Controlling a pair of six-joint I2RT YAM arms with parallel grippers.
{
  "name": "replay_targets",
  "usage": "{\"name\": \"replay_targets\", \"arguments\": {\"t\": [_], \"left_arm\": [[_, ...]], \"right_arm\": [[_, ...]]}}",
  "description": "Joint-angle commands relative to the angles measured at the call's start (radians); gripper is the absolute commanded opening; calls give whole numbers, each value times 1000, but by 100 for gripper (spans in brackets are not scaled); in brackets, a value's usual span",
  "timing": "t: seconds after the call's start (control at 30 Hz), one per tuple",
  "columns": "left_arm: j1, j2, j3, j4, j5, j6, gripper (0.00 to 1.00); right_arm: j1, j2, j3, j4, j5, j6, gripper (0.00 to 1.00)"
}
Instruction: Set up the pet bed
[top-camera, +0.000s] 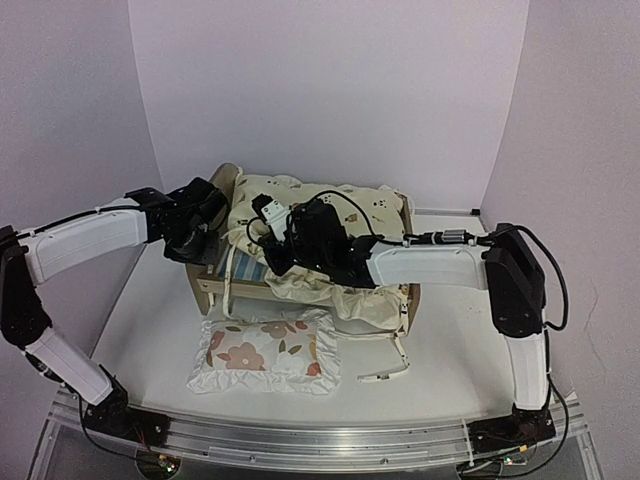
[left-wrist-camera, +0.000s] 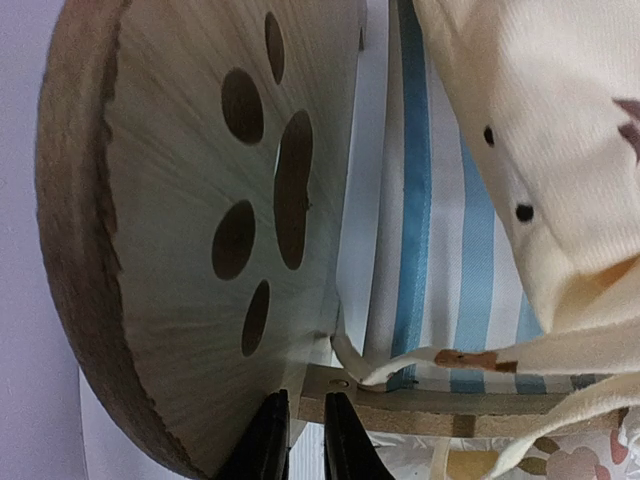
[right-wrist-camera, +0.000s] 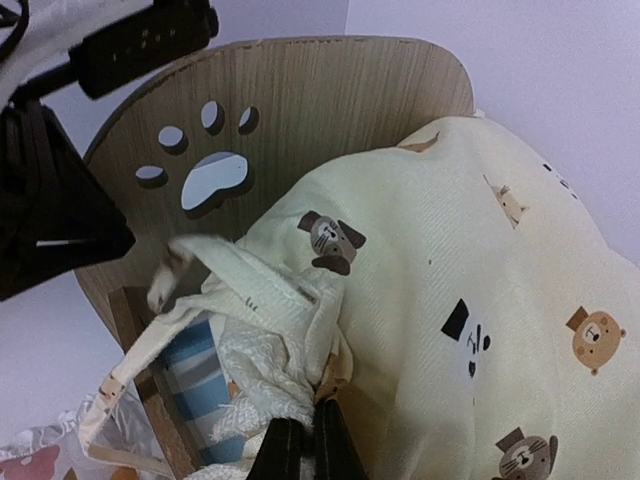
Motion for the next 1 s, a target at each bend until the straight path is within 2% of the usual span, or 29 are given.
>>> {"name": "replay_targets", "arguments": {"t": [0.0, 0.33, 0.5, 0.6, 0.73, 0.97], "left_arm": [[-1, -55, -30, -26, 22, -55, 16], [-1, -175, -24, -77, 89, -82, 39], [0, -189, -25, -74, -1, -109, 59], [7, -167, -23, -62, -65, -130, 66], [59, -122, -31, 10, -27, -100, 65], [142, -72, -68, 143, 57, -46, 55]], "right_arm": [[4, 71, 102, -54, -11, 19, 0], [32, 237, 313, -139, 40, -22, 0], [41, 311, 398, -144, 74, -41, 0], [45, 350, 444, -146, 96, -74, 5], [52, 365, 451, -158, 118, -114, 21], [64, 281, 356, -158, 140, -147, 32]]}}
